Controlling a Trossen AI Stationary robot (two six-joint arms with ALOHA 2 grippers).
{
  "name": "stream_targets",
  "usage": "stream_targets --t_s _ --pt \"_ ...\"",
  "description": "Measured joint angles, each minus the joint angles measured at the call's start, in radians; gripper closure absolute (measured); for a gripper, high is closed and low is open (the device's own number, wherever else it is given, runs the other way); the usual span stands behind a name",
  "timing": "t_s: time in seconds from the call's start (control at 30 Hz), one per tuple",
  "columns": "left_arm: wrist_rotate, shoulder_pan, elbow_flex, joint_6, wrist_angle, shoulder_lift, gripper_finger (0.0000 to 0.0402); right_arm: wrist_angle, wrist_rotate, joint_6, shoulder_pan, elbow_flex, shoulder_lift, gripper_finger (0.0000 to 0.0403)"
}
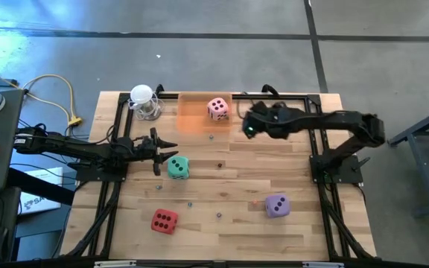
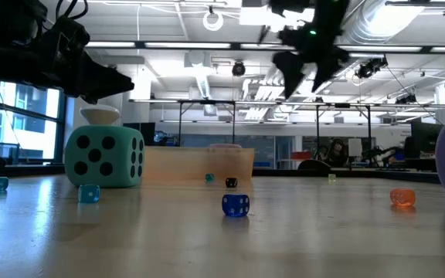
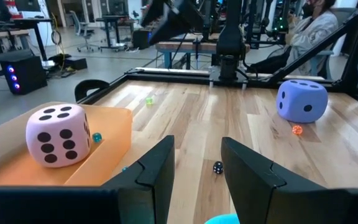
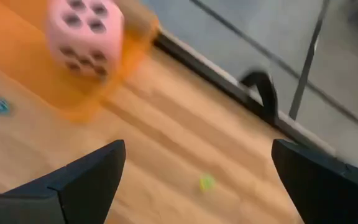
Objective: Pick & Place Dice
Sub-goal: Put the small green die into the bin
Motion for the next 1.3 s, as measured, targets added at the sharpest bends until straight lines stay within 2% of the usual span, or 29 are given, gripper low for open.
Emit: stream_targets --t_s 0.1,0.23,0.33,0.5,0.7,1.0,1.13,1.3 --pt "0.0 0.0 0.0 0.001 0.002 0.0 0.0273 0.026 0.0 0.067 -0.003 -0.141 -0.076 0.0007" --pt "0.0 0.002 0.0 0.001 0.005 0.0 0.0273 0.173 -0.001 0.201 -0.014 -0.334 -0.151 0.0007" --pt "0.0 0.015 0.0 0.001 0.018 0.0 0.0273 0.303 -0.002 0.264 -0.014 -0.45 -0.161 0.0007" --pt "0.0 0.039 0.0 -0.023 0.042 0.0 0.0273 0.505 0.003 0.242 -0.025 -0.566 -0.13 0.0007" --pt "0.0 0.057 0.0 -0.048 0.057 0.0 0.0273 0.633 -0.059 0.239 -0.087 -0.604 -0.055 0.0007" --pt "0.0 0.059 0.0 -0.052 0.057 0.0 0.0273 0.692 -0.112 0.306 -0.185 -0.604 0.077 0.0008" --pt "0.0 0.059 0.0 -0.052 0.057 0.0 0.0273 0.742 -0.147 0.31 -0.218 -0.602 0.132 0.0027" --pt "0.0 0.059 0.0 -0.052 0.056 0.0 0.0273 0.799 -0.162 0.292 -0.24 -0.6 0.166 0.0069"
